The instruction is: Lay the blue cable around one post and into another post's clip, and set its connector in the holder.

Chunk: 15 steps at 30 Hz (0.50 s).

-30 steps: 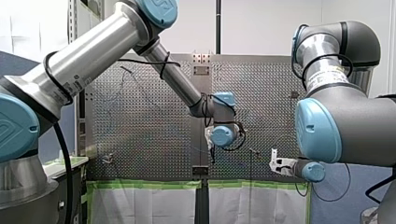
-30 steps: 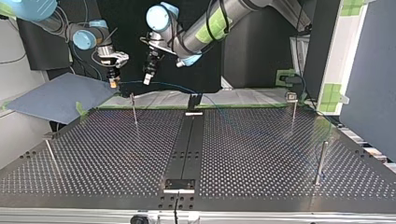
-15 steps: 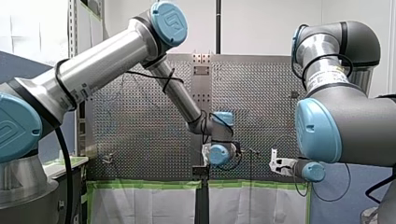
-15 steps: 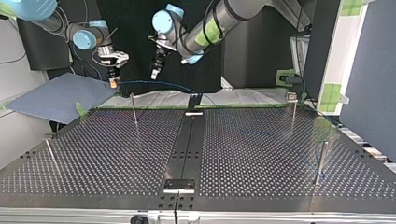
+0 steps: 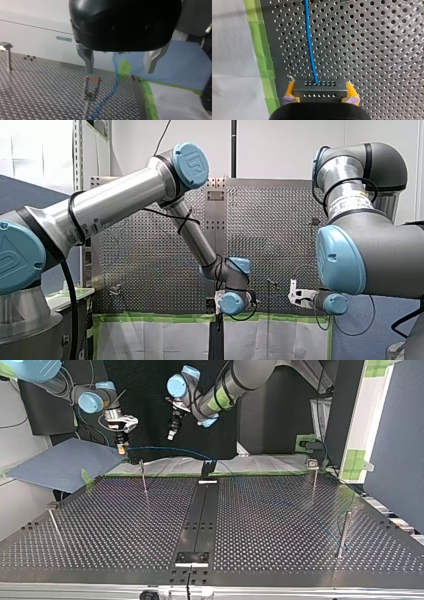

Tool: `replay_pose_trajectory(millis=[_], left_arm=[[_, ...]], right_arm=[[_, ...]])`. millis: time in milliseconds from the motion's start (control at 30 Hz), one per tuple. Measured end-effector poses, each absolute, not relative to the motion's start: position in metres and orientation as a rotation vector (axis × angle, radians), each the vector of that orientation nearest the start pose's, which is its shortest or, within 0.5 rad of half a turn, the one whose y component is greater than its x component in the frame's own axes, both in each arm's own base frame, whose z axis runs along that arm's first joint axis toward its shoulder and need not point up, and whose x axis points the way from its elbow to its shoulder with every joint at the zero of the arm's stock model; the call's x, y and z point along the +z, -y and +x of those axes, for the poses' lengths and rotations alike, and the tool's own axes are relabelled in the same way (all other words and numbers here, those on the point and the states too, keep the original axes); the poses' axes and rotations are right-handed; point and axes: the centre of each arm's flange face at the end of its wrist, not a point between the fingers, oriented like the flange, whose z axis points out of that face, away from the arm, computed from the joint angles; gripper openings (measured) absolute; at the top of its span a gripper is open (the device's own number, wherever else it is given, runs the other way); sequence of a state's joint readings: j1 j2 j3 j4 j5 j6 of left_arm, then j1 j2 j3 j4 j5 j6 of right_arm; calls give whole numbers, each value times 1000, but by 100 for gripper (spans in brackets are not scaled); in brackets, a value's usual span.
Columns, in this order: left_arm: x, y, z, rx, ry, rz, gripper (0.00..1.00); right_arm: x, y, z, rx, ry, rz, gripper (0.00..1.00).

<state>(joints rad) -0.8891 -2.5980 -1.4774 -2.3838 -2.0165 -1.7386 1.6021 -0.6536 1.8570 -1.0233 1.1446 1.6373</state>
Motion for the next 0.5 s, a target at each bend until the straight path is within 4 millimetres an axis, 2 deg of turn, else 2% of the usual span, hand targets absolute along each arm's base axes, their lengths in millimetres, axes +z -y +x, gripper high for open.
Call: replay_pose_trajectory(millis=[267,500], left_arm=[[-85,563,352,-317,-1759,307,100],[-130,545,337,-178,-1798,363,100]], right_arm=[[-59,544,192,1521,1182,1643,0],[-60,544,192,1522,1183,1643,0]])
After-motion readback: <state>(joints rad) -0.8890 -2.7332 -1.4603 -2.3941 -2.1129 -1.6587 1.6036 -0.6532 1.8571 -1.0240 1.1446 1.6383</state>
